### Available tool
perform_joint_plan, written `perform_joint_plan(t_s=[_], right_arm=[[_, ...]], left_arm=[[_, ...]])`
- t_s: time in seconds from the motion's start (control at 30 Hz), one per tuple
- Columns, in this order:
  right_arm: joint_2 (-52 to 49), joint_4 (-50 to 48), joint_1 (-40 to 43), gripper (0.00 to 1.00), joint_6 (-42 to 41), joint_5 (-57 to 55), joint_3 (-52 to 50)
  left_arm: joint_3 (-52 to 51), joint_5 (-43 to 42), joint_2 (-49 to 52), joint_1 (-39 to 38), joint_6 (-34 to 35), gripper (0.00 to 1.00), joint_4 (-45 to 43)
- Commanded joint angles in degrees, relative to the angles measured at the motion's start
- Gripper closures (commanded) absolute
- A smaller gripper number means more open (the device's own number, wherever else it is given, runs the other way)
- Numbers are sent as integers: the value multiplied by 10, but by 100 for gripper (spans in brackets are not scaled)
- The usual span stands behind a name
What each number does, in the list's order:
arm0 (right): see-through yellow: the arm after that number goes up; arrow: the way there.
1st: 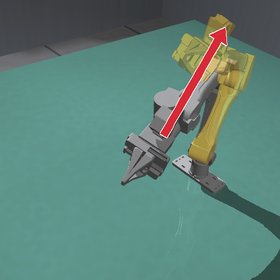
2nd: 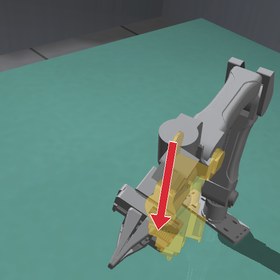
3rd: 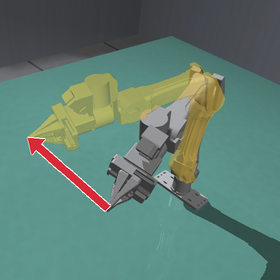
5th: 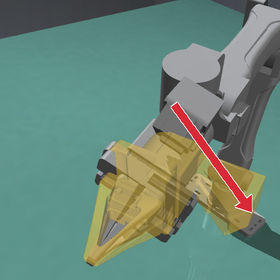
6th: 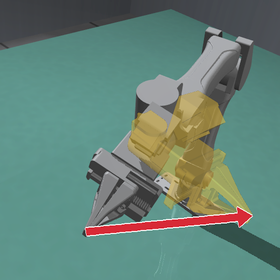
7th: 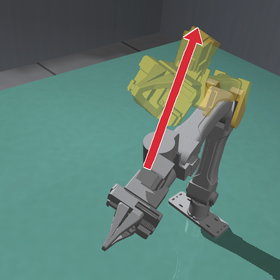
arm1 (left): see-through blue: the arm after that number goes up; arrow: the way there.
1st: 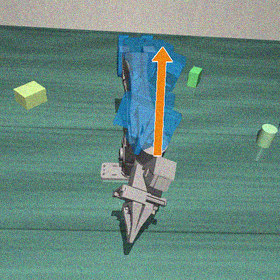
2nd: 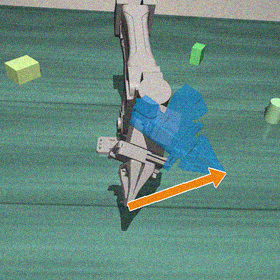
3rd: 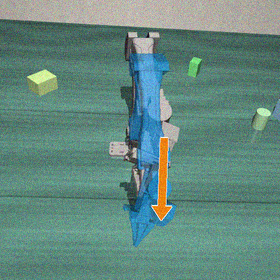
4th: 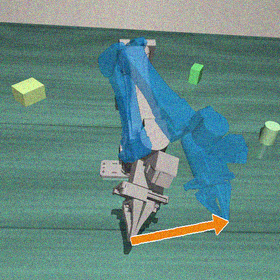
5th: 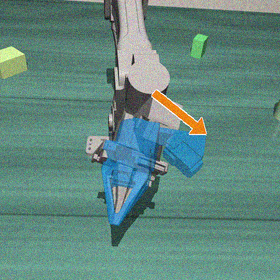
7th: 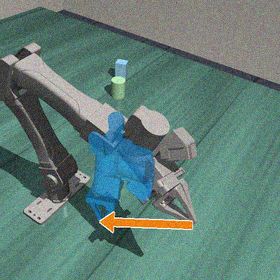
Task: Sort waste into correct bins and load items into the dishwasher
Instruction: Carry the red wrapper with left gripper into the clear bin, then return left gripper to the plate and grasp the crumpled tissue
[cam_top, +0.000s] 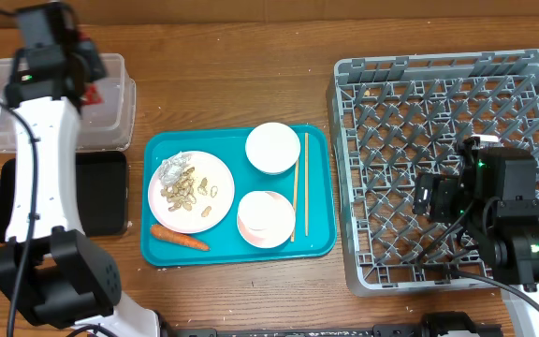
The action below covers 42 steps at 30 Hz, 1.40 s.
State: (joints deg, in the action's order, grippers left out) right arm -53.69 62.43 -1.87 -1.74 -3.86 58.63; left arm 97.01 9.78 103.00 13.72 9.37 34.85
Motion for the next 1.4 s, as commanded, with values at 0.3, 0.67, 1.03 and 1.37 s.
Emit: perform_joint_plan(t_s=[0.3, 0.67, 1.03, 1.37], right_arm=[[2, 31, 1, 0, -5, 1, 16], [2, 38, 1, 0, -5, 1, 16], [2, 61, 1, 0, -5, 1, 16], [2, 70, 1, 0, -5, 1, 16]], left_arm=[[12, 7, 116, 30, -12, 28, -54], [14, -153, -29, -22, -15, 10, 105], [4, -176, -16, -147, 9, 2, 393], [-92, -153, 7, -159, 79, 0, 404]])
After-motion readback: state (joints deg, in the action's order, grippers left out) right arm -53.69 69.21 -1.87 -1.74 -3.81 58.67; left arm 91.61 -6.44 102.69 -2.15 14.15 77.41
